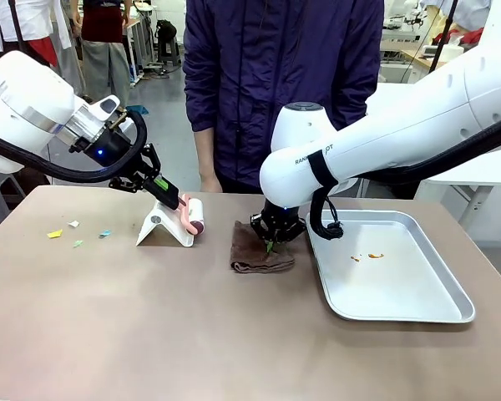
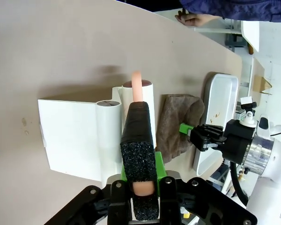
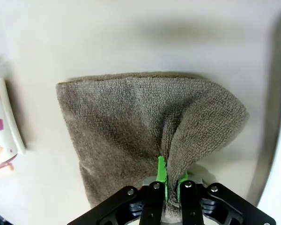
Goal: Clean the surface of the table.
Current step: Hold the Lint Roller with your left hand and the towel with your right hand.
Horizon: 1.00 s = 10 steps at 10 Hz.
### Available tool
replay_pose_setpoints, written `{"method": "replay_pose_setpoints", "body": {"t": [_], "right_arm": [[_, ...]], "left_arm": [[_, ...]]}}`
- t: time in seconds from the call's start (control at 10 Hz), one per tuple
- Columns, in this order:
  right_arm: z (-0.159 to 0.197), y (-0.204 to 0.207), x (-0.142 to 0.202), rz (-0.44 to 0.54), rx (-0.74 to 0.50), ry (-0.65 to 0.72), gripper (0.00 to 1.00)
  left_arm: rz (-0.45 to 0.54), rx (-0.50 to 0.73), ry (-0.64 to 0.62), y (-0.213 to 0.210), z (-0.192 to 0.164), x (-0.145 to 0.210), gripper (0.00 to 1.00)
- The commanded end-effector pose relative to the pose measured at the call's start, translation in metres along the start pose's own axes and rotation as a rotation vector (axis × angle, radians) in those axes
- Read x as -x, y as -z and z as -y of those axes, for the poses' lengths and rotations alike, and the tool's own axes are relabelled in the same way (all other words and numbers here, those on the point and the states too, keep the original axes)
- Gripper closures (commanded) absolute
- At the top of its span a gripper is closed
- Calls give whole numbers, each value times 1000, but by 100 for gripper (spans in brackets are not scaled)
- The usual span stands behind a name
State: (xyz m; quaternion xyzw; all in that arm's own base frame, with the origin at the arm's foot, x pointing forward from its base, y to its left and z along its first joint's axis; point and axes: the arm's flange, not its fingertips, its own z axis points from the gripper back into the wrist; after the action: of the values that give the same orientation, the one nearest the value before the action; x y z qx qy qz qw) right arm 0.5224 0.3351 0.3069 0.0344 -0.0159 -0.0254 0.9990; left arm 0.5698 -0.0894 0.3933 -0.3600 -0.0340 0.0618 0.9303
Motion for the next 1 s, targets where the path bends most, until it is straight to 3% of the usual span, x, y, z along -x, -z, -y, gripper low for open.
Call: {"method": "replay_pose_setpoints", "body": {"t": [0.0, 0.2, 0.3, 0.5, 0.7, 0.8, 0.9], "right_arm": [[8, 12, -3, -49, -1, 59, 100], [34, -5, -6, -46, -190, 120, 100], [55, -18, -4, -47, -315, 170, 100], [99, -37, 9, -56, -607, 224, 100], [135, -44, 26, -37, -997, 76, 100], [156, -47, 39, -19, -1191, 0, 100], [175, -52, 52, -23, -1323, -71, 100]], "left_arm": [[-1, 46, 15, -4, -2, -1, 100], [-2, 112, 34, -15, -4, 5, 100], [-84, 141, 19, -25, -4, 12, 100], [-135, 213, -8, -49, -3, 33, 100], [-274, 374, 14, -78, -21, 49, 100], [-409, 469, 25, -95, -44, 57, 100], [-390, 524, -15, -108, -67, 68, 100]]}}
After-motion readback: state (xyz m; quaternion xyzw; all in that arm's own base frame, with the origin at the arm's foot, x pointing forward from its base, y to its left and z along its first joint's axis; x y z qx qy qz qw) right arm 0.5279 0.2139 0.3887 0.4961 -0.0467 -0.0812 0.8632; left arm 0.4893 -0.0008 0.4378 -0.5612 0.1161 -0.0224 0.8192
